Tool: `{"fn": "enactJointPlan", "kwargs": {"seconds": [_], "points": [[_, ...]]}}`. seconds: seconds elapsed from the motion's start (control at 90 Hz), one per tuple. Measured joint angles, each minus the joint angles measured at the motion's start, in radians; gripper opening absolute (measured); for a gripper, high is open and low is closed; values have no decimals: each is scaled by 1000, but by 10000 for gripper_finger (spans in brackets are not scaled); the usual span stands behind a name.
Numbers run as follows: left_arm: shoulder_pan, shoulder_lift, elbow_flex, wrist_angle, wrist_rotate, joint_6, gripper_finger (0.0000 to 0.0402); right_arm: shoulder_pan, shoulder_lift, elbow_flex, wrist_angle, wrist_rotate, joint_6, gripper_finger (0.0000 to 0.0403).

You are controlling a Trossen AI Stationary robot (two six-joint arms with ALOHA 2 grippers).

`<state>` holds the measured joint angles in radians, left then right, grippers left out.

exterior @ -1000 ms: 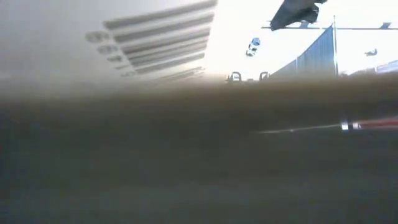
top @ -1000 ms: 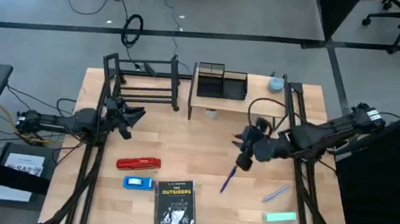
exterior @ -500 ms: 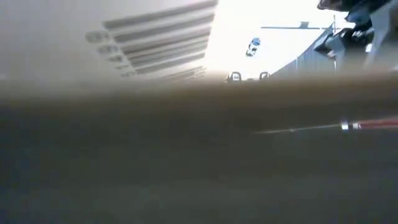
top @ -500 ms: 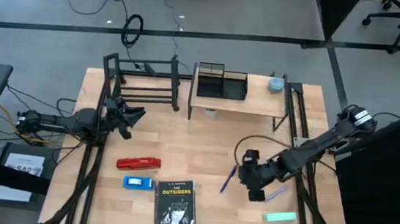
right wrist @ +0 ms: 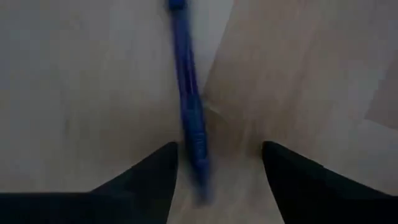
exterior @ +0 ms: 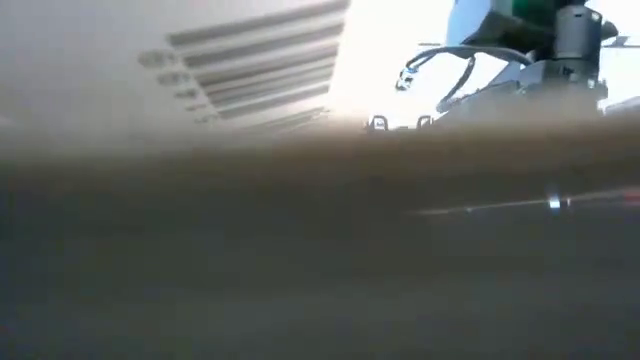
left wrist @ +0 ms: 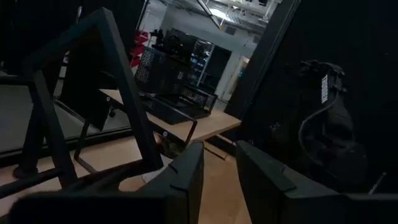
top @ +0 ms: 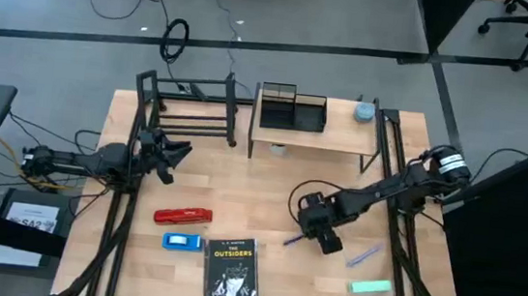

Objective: Stock shelves
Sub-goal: Put the blue pen into the pen holder of the black desk organizer

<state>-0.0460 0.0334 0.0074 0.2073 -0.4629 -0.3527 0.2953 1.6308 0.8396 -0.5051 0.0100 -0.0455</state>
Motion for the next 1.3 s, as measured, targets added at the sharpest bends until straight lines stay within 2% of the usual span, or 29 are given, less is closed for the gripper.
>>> {"fn": "enactJointPlan", "kwargs": {"seconds": [0.111, 0.256, 0.456, 0.567, 0.656, 0.744, 0.856, 1.067, 1.3], "points": [[0, 0, 0, 1, 0, 0, 76, -16, -19, -56, 130, 1, 68, 186], [0, 0, 0, 4, 0, -1, 76, 0, -27, -157, 294, 24, 263, 169], [0, 0, 0, -1, 0, -1, 76, 107, -93, -342, 560, 205, 525, 148], [0, 0, 0, -1, 0, -1, 76, 192, -120, -458, 738, 326, 593, 141], [0, 0, 0, -2, 0, -1, 76, 249, -108, -541, 890, 424, 595, 139], [0, 0, 0, -2, 0, -2, 76, 275, -85, -606, 1013, 479, 590, 138], [0, 0, 0, -4, 0, -17, 76, 278, -52, -657, 1141, 484, 547, 136], [0, 0, 0, -3, 0, -21, 76, 257, 47, -678, 1343, 472, 348, 128], [0, 0, 0, -1, -16, -23, 76, 236, 180, -678, 1539, 465, 273, 115]]}}
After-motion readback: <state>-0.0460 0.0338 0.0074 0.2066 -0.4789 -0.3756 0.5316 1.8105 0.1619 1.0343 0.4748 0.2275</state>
